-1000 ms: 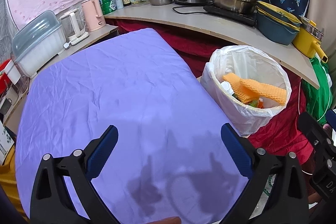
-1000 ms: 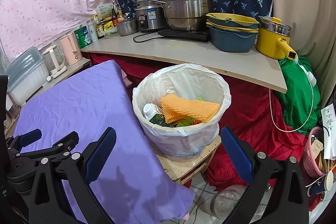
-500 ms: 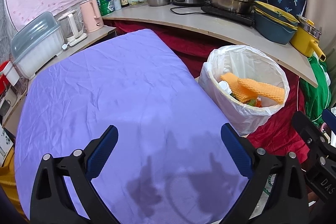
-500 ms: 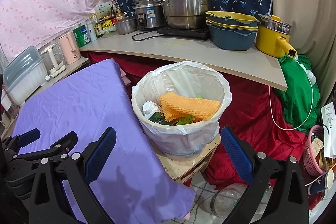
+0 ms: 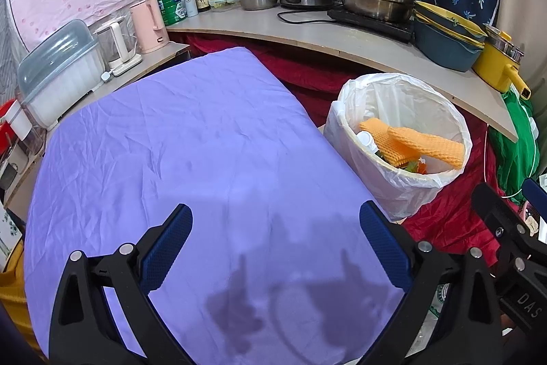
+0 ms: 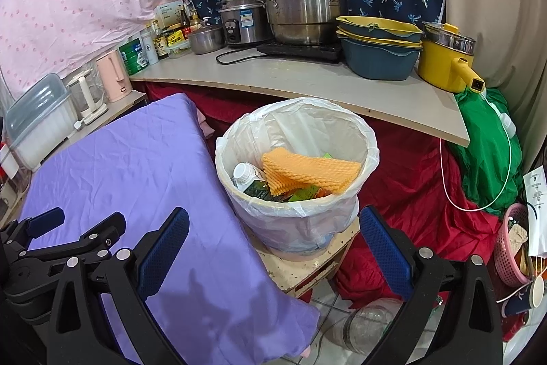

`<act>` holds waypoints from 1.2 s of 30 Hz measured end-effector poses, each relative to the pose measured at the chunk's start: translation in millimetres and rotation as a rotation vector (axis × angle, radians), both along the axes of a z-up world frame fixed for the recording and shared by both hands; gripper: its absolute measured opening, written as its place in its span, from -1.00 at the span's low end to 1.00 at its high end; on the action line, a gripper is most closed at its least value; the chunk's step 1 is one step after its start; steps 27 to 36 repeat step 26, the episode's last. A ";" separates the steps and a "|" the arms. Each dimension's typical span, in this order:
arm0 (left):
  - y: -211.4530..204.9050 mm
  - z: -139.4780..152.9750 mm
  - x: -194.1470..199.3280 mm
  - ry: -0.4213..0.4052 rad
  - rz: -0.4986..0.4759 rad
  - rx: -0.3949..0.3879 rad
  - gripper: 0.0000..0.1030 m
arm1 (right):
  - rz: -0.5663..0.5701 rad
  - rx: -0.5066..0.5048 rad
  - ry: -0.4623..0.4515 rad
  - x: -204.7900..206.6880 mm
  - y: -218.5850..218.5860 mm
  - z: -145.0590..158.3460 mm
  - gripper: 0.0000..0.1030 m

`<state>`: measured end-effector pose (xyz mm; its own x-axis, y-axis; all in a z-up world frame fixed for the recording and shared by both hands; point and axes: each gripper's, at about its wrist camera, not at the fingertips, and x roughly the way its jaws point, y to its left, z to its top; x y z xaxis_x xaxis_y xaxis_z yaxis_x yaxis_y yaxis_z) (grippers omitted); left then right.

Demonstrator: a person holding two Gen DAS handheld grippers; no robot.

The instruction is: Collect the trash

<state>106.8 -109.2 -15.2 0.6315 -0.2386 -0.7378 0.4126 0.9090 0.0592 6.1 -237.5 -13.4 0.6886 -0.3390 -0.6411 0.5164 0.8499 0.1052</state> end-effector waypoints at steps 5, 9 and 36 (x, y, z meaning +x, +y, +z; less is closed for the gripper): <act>-0.6 -0.2 0.0 0.000 0.000 0.001 0.82 | 0.000 0.002 0.000 0.6 0.4 -0.2 0.87; -2.7 -0.2 -1.3 -0.002 -0.002 0.005 0.82 | -0.001 0.003 -0.001 1.0 0.5 -0.7 0.87; -15.9 -3.0 0.1 0.007 -0.028 0.001 0.82 | -0.020 0.019 -0.018 -3.7 -6.7 -6.4 0.87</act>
